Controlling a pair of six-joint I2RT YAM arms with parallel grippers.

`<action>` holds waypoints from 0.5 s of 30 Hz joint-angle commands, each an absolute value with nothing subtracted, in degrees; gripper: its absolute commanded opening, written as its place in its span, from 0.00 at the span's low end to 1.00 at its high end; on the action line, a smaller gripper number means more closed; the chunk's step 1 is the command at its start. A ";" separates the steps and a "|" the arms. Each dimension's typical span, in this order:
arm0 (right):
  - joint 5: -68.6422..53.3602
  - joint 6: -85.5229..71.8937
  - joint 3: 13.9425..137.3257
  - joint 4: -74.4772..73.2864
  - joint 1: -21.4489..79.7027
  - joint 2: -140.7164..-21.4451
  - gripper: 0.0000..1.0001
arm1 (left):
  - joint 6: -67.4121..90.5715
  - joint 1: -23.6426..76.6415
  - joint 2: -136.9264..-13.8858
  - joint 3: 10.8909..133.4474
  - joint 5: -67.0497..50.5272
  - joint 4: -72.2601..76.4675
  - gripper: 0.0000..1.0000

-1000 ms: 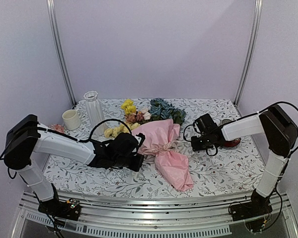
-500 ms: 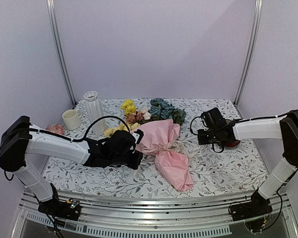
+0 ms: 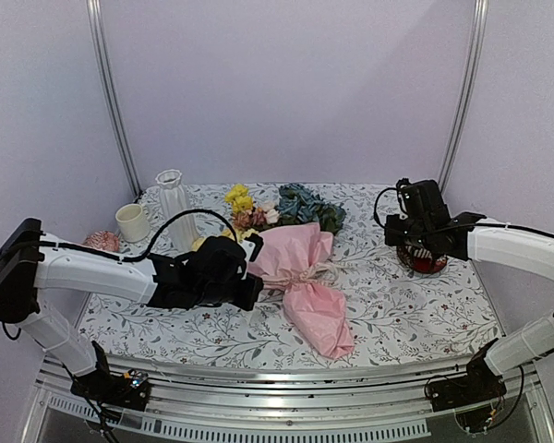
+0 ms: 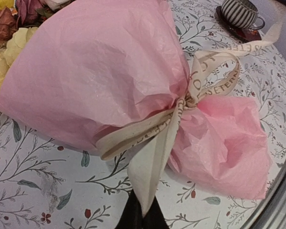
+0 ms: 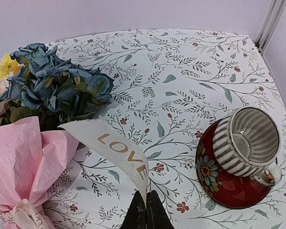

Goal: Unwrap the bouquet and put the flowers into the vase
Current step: Untie the ribbon from the tied bouquet.

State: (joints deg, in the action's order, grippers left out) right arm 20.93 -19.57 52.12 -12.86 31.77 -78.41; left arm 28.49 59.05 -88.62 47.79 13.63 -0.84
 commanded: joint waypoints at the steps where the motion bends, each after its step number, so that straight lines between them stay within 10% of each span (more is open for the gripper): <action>1: 22.32 -18.93 53.90 -14.11 31.24 -76.11 0.02 | 27.55 59.88 -86.71 47.48 14.53 -1.81 0.00; 15: 23.79 -19.00 53.49 -15.21 27.97 -72.50 0.03 | 27.85 59.86 -85.58 47.04 15.50 -2.55 0.00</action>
